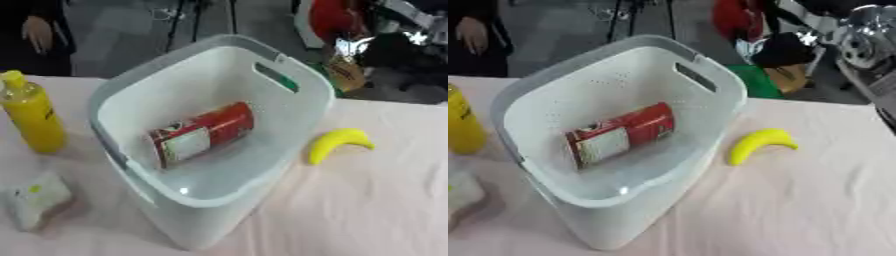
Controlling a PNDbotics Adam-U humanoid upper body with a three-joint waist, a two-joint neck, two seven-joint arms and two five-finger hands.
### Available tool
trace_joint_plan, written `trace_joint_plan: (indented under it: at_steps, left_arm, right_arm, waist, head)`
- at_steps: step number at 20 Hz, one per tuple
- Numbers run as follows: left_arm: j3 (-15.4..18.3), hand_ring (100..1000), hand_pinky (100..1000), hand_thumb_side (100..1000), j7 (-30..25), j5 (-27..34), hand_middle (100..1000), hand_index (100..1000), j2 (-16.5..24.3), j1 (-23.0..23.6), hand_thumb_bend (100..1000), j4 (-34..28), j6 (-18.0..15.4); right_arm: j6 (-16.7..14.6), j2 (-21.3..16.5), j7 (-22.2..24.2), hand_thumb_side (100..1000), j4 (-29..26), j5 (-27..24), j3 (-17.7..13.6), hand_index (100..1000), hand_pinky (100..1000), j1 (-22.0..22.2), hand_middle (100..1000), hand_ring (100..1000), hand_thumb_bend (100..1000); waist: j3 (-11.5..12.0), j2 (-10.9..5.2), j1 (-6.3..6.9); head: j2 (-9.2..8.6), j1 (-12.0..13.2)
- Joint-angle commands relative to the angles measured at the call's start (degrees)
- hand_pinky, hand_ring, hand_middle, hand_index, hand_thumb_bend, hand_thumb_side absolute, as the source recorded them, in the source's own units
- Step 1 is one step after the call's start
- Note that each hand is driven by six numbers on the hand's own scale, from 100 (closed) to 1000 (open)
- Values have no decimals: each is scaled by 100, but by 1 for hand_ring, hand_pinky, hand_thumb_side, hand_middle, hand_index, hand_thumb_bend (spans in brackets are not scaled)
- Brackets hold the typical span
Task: Pick up objects on the table and place them in the box.
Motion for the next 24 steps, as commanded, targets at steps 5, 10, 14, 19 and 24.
trace_joint_plan:
  at_steps: [5, 10, 14, 19, 24]
  left_arm:
    - [-27, 579, 669, 1000, -15, 66, 604, 742, 98, -141, 100, -85, -59]
    - [-39, 579, 669, 1000, -37, 96, 604, 741, 71, -170, 100, -85, -68]
    - [-33, 579, 669, 1000, -40, 108, 604, 741, 67, -170, 100, -85, -68]
    - [-29, 579, 668, 1000, -35, 111, 604, 741, 63, -171, 100, -85, -68]
    - [-26, 579, 668, 1000, -28, 110, 604, 741, 57, -170, 100, -85, -65]
  right_arm:
    - [-310, 563, -51, 578, 749, 395, 94, 521, 861, -471, 312, 772, 100]
    - [-594, 865, 31, 676, 1021, 573, 258, 605, 871, -584, 377, 795, 100]
    - [-837, 942, 230, 795, 1079, 622, 326, 723, 885, -620, 476, 823, 107]
    - [-1196, 962, 757, 881, 1068, 504, 375, 920, 942, -637, 699, 935, 204]
    - [-1378, 965, 1174, 926, 1048, 289, 330, 1000, 992, -653, 859, 1000, 256]
  waist:
    - [106, -62, 5]
    - [157, -38, -2]
    - [167, -33, -6]
    - [155, -42, -13]
    - [164, -44, -8]
  head:
    - [-131, -153]
    - [-141, -216]
    - [-129, -220]
    - [-121, -204]
    - [-122, -199]
